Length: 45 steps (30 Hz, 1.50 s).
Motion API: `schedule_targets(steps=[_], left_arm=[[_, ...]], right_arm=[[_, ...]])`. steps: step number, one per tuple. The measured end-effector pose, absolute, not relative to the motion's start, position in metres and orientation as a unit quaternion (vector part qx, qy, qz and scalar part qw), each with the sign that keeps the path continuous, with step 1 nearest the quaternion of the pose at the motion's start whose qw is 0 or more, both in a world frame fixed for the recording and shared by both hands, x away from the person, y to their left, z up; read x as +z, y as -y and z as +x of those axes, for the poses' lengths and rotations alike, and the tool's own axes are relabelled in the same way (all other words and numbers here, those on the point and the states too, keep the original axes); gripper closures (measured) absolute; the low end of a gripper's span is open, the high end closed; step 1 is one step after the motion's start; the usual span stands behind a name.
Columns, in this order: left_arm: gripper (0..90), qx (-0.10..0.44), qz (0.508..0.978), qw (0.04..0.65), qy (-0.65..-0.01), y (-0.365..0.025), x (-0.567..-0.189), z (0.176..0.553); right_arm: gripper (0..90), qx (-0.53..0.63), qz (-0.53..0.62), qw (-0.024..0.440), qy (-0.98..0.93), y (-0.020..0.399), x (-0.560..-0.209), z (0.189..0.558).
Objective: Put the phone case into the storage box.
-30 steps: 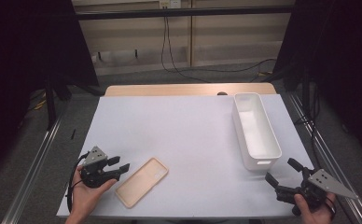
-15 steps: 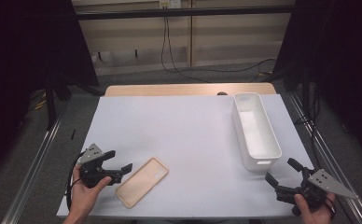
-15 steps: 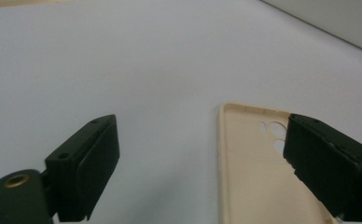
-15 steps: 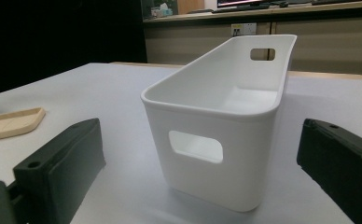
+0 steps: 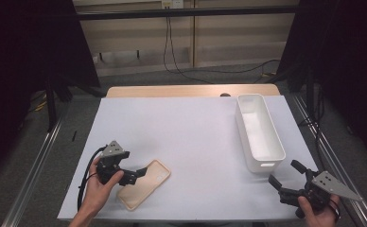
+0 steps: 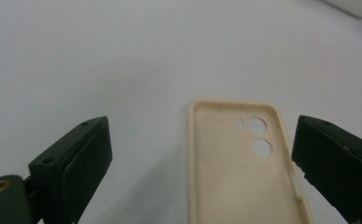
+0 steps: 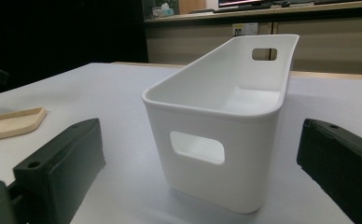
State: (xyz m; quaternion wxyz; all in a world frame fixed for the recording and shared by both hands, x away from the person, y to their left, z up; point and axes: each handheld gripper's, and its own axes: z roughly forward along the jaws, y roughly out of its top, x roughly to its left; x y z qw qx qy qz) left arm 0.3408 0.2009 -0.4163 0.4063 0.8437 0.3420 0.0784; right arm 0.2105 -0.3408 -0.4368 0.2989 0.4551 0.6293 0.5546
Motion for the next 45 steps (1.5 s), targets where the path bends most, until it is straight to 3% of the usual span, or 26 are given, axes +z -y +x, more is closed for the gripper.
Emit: schedule_targets(steps=[16, 19, 24, 32, 42, 45], left_arm=[[8.4, 0.06, 0.881, 0.327, -0.336, -0.196, -0.421, 0.353], [16.5, 0.044, 0.887, 0.315, -0.335, -0.198, -0.422, 0.354], [19.8, 0.048, 0.896, 0.29, -0.334, -0.197, -0.426, 0.354], [36.0, 0.036, 0.905, 0.269, -0.328, -0.194, -0.431, 0.355], [47.6, 0.036, 0.908, 0.258, -0.328, -0.194, -0.433, 0.352], [56.9, 0.03, 0.908, 0.263, -0.324, -0.193, -0.432, 0.35]], right_arm=[[0.4, 0.555, 0.455, 0.298, -0.629, 0.34, -0.437, 0.211], [0.4, 0.555, 0.454, 0.298, -0.63, 0.339, -0.437, 0.211], [0.4, 0.555, 0.454, 0.298, -0.63, 0.339, -0.437, 0.211], [0.4, 0.554, 0.453, 0.298, -0.631, 0.34, -0.437, 0.211], [0.4, 0.554, 0.453, 0.298, -0.631, 0.34, -0.437, 0.211], [0.4, 0.555, 0.454, 0.298, -0.63, 0.34, -0.437, 0.211]])
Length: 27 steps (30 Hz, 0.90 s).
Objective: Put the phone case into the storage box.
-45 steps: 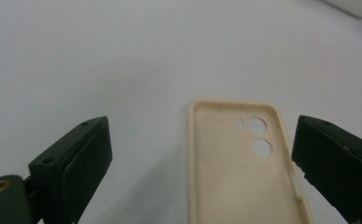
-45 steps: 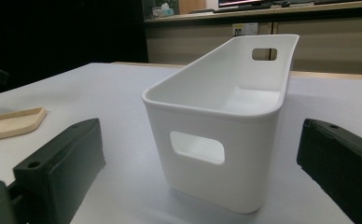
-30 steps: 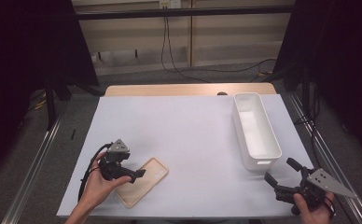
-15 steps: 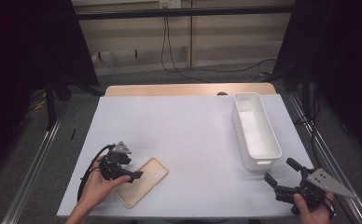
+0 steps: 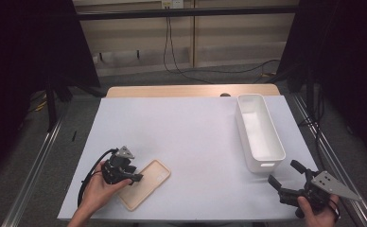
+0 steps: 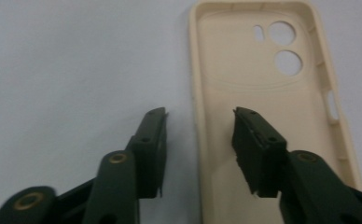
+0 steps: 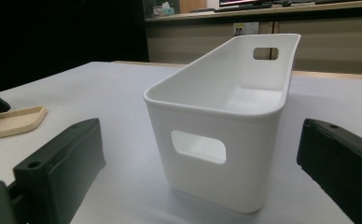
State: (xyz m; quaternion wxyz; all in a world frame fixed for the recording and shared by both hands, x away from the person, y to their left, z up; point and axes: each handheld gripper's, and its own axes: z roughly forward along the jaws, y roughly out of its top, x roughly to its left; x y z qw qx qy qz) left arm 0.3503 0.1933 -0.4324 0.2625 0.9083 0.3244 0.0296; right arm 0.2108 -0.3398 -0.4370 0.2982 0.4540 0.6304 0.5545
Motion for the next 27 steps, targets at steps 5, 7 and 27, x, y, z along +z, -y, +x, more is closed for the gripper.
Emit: schedule_targets(steps=[5, 7, 27], left_arm=[[57.3, 0.02, 0.909, 0.253, -0.331, -0.1922, -0.4318, 0.3524], [57.4, 0.023, 0.911, 0.247, -0.328, -0.1917, -0.4311, 0.353], [73.6, -0.019, 0.901, 0.271, -0.338, -0.1981, -0.4346, 0.3566]], right_arm=[[0.4, 0.554, 0.453, 0.298, -0.632, 0.3398, -0.437, 0.2107], [0.4, 0.554, 0.453, 0.298, -0.631, 0.3397, -0.437, 0.2107], [0.4, 0.554, 0.453, 0.296, -0.633, 0.3392, -0.4371, 0.2112]])
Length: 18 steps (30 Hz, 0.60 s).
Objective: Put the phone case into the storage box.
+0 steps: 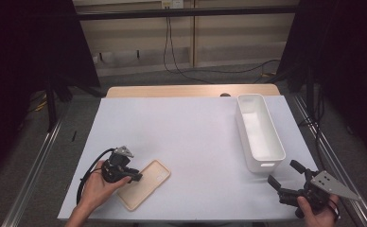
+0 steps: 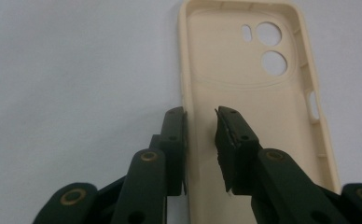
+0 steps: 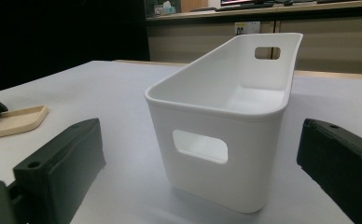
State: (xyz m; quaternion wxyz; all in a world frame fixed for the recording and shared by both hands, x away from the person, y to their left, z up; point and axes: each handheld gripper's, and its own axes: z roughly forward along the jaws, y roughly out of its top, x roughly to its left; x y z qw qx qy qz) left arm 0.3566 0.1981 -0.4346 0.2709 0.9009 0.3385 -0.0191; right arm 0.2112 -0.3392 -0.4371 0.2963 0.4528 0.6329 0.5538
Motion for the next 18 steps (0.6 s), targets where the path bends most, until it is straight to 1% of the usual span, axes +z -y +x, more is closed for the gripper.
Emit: schedule_targets(steps=[5, 7, 8, 12, 13, 14, 18], left_arm=[[75.3, -0.019, 0.902, 0.264, -0.34, -0.1965, -0.4342, 0.3578], [79.4, -0.017, 0.902, 0.263, -0.341, -0.1962, -0.4338, 0.3587], [80.1, -0.018, 0.903, 0.262, -0.34, -0.1961, -0.4336, 0.359], [80.9, -0.014, 0.902, 0.262, -0.344, -0.1948, -0.4335, 0.3582], [81.8, -0.005, 0.904, 0.26, -0.34, -0.1956, -0.4331, 0.3585], [85.8, -0.004, 0.903, 0.261, -0.34, -0.1959, -0.4331, 0.3585], [86.3, 0.005, 0.906, 0.255, -0.337, -0.1931, -0.432, 0.357]], right_arm=[[0.4, 0.554, 0.453, 0.296, -0.632, 0.3387, -0.4371, 0.2113], [0.4, 0.554, 0.453, 0.296, -0.632, 0.3387, -0.4372, 0.2115], [0.4, 0.554, 0.453, 0.296, -0.632, 0.3386, -0.4372, 0.2114], [0.4, 0.554, 0.453, 0.296, -0.633, 0.3395, -0.4372, 0.211], [0.4, 0.555, 0.452, 0.296, -0.632, 0.3396, -0.4373, 0.2111], [0.4, 0.555, 0.452, 0.297, -0.632, 0.3396, -0.4373, 0.2111], [0.4, 0.554, 0.452, 0.296, -0.633, 0.3392, -0.4372, 0.2112]])
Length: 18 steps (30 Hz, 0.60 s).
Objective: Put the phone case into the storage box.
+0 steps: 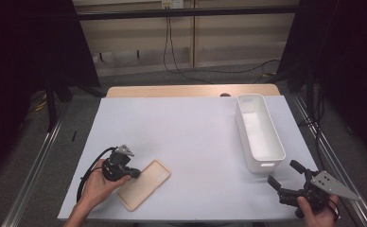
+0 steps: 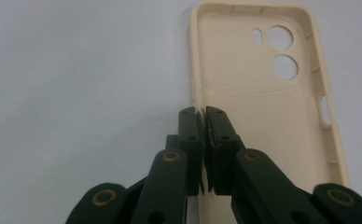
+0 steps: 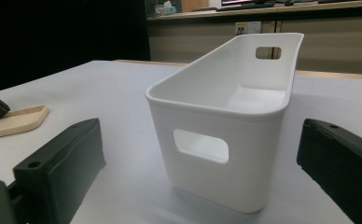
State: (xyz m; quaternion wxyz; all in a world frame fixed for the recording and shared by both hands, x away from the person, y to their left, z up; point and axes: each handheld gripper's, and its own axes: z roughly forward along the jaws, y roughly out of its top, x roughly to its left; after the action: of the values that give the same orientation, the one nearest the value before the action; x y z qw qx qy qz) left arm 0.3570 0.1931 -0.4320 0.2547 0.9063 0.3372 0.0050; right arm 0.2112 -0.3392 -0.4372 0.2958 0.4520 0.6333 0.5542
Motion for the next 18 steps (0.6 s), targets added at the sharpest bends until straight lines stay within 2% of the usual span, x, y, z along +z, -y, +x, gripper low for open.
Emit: schedule_targets(steps=[18], left_arm=[[88.4, 0.011, 0.894, 0.285, -0.346, -0.1995, -0.4333, 0.3539]], right_arm=[[0.4, 0.553, 0.453, 0.296, -0.633, 0.3396, -0.4374, 0.2116]])
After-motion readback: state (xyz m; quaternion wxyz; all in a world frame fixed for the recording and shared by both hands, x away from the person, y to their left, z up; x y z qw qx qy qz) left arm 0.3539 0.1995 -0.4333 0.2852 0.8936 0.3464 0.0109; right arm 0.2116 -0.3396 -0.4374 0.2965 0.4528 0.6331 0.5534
